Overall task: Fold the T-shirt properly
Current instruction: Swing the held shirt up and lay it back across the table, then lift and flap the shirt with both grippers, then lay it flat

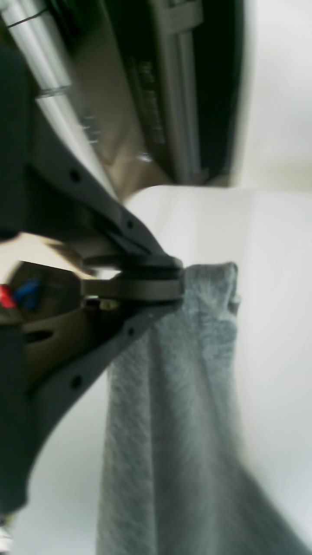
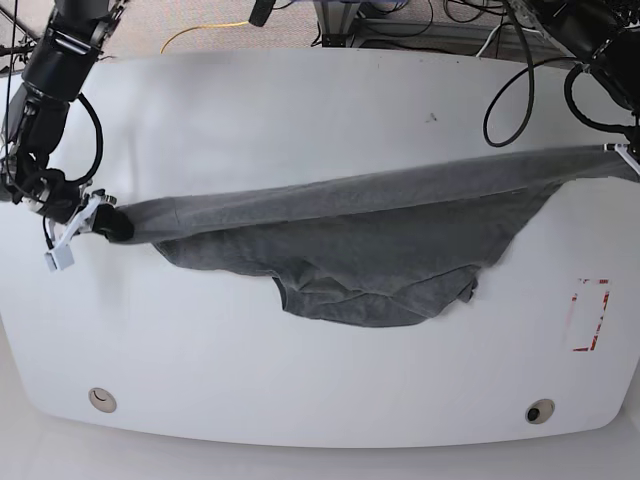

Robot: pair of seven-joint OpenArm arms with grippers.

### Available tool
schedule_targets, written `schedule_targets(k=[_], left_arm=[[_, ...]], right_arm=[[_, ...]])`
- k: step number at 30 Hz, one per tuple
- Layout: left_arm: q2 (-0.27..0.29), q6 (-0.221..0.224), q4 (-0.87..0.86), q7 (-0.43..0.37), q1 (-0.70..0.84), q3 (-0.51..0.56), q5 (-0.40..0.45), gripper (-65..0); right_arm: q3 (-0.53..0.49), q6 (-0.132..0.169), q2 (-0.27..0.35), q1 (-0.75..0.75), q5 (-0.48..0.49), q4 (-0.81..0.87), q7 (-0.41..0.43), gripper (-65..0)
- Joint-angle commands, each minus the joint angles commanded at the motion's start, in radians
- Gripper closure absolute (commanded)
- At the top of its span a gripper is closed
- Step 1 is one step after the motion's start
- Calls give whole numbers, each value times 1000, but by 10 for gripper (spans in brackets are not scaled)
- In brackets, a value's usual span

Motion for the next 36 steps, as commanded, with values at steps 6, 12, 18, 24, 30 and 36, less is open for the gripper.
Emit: schedule_targets(k=[6,12,18,24,30,36], left_arm=[[38,0,-2,-121,123,3,6,0],[43,0,-15,-121,143,5,8,0],[38,0,-51,-121,150,5,6,0],[37,0,-49,-121,155,3,6,0],[35,0,-44,-123,180,-2,5,0],[41,0,2,-123,103,-2,0,0]], right_arm=[[18,0,-41,-135,-2,26,6,0],[18,0,-61,-199,0,29,8,0],[18,0,-66,-207,0,29,20,0],[18,0,-61,-204,0,29,20,0],[18,0,-64,-210,0,52,20,0],[17,0,-81,-201,0,124,20,0]])
